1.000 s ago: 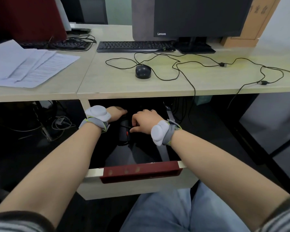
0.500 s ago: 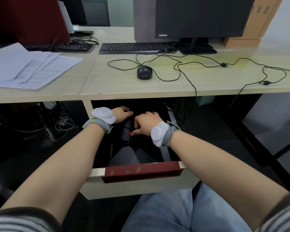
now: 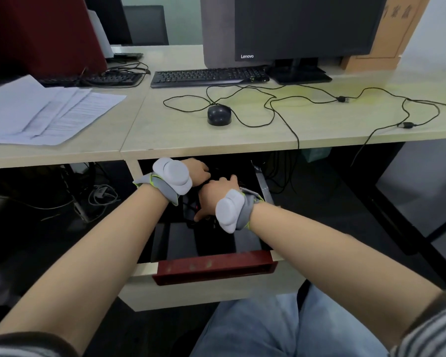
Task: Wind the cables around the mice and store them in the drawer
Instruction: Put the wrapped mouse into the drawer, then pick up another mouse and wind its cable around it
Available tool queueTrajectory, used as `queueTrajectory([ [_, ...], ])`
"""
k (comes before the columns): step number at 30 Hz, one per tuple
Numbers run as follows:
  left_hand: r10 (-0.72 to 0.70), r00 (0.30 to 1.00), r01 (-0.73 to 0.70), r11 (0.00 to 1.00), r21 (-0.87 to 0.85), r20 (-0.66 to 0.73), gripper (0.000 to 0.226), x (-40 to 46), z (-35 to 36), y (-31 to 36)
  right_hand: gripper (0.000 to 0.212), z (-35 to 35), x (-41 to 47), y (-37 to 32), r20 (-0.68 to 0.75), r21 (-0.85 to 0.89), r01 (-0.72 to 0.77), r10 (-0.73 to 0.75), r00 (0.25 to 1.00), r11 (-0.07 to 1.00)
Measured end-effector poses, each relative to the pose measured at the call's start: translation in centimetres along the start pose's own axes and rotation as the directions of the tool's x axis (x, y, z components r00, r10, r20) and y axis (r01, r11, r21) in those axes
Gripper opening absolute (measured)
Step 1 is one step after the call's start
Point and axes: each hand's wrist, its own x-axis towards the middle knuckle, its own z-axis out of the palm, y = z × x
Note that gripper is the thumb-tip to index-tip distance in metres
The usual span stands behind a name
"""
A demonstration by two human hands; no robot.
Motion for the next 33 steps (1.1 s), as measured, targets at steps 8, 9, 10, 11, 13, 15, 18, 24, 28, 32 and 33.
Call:
queueTrajectory([
  [8,0.108,0.994,-0.104,0.979,-0.177,0.013,0.035,-0.6,-3.4,0.3,0.040,-2.5,-1.0,1.7,-0.058,0.325,0.100,-0.086,0.995,0.940],
  [9,0.126,0.992,-0.110,0.941,-0.321,0.029,0.032,-0.4,-3.9,0.4,0.037,-3.3,-1.1,2.5,-0.027,0.432,0.120,-0.120,0.992,0.894],
  [10,0.142,0.990,-0.118,0.894,-0.431,0.022,0.028,-0.1,-4.7,0.8,0.034,-4.2,-1.2,3.5,-0.010,0.535,0.121,-0.137,0.991,0.836],
  [11,0.154,0.988,-0.141,0.864,-0.483,-0.014,0.025,0.3,-5.4,1.0,0.032,-5.1,-1.4,4.6,-0.009,0.614,0.111,-0.133,0.991,0.782],
  [13,0.157,0.981,-0.196,0.828,-0.525,-0.118,0.022,1.3,-6.8,1.5,0.027,-6.9,-1.6,6.8,-0.026,0.725,0.077,-0.085,0.996,0.685],
  [15,0.120,0.960,-0.233,0.845,-0.481,-0.255,0.019,2.6,-7.9,2.0,0.022,-8.5,-1.8,9.1,-0.090,0.819,0.077,-0.005,0.996,0.568],
  [18,-0.012,0.934,-0.088,0.961,-0.262,-0.357,0.017,4.7,-8.2,2.8,0.024,-10.0,-1.8,11.9,-0.123,0.918,0.070,0.111,0.986,0.391],
  [24,-0.252,0.906,0.178,0.956,-0.234,-0.340,0.071,8.7,-7.9,4.1,0.027,-10.4,0.5,14.6,-0.053,0.947,-0.011,0.188,0.981,0.320],
  [28,-0.245,0.912,0.181,0.960,-0.214,-0.329,0.070,10.7,-8.2,4.5,0.027,-10.3,2.2,15.3,0.003,0.972,-0.046,0.186,0.982,0.228],
  [32,-0.206,0.929,0.113,0.950,-0.292,-0.309,0.057,11.5,-8.4,5.4,0.036,-10.1,3.5,15.2,0.094,0.989,-0.111,0.165,0.982,0.096],
  [33,-0.183,0.930,0.074,0.943,-0.324,-0.320,0.056,11.5,-8.4,5.7,0.041,-10.1,3.6,15.2,0.100,0.993,-0.110,0.168,0.981,0.050],
])
